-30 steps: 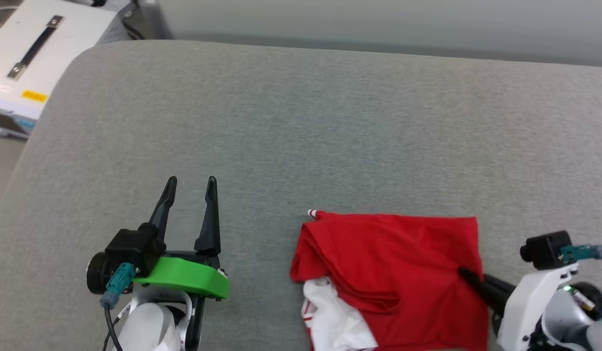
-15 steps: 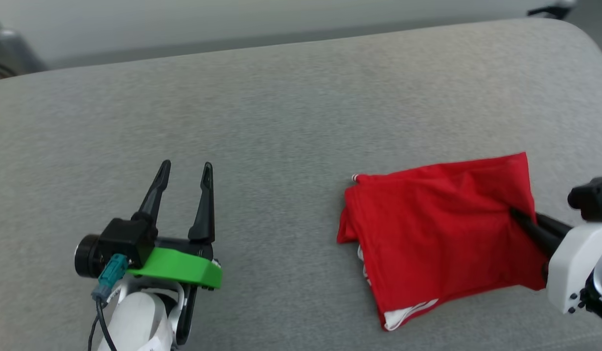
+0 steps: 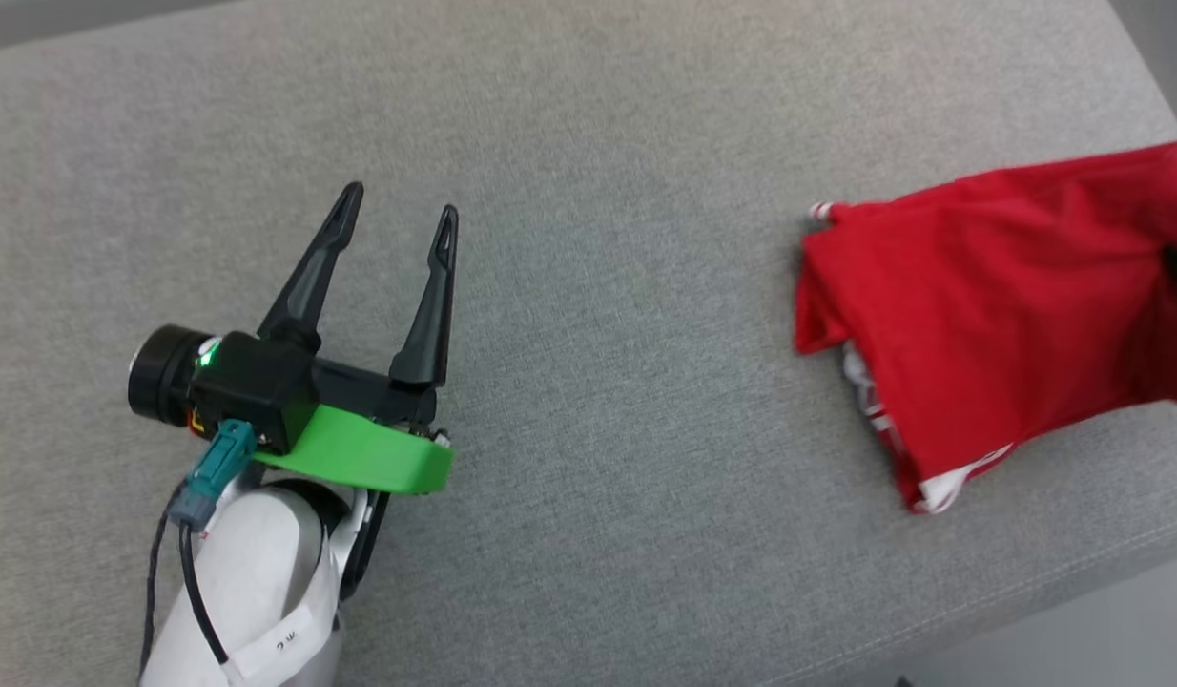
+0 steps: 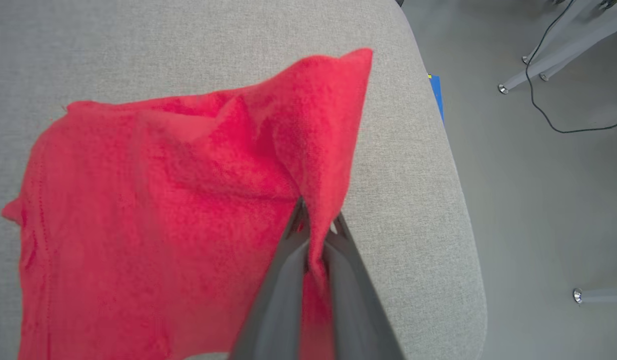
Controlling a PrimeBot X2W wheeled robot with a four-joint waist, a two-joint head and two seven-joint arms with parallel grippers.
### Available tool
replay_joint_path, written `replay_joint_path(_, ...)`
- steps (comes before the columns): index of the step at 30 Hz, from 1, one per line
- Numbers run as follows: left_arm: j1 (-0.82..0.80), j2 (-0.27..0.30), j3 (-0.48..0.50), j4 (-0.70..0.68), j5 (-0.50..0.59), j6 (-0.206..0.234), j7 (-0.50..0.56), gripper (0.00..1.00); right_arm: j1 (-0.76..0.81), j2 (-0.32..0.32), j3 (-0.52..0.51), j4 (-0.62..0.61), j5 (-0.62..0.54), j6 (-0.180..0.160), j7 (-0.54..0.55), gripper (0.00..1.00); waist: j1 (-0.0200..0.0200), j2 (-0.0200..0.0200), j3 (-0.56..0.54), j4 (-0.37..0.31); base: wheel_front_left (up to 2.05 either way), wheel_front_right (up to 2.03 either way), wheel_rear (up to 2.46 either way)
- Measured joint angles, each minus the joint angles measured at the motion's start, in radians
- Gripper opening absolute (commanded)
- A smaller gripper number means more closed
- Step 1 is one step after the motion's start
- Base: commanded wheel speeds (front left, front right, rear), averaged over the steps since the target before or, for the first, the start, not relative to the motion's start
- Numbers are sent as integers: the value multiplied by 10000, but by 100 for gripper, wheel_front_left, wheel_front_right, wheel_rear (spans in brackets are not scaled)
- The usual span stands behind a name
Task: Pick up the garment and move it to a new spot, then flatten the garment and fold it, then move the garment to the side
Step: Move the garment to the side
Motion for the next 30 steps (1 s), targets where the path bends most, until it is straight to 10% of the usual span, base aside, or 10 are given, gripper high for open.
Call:
replay_joint_path(13,-1337,309,-464,-997,230,-238,387,100,-1989,-1455,-1639,3321,-42,2,-874,0,1,0,2113,342,0,0,0)
replay_joint_path(20,-1642,270,-740,-1020,230,-309,341,100,-2453,-1195,-2023,4661,33,0,-1396,0,1,0,2776,928,0,0,0)
replay_joint_path(23,-1756,253,-821,-963,230,-311,288,100,-2597,-874,-2117,5417,-167,0,-1714,100,1,0,2942,1172,0,0,0)
replay_joint_path(30,-1760,180,-865,-541,190,-303,178,100,-2951,-464,-2878,7022,-1095,0,-3266,100,0,0,2808,1538,0,0,0)
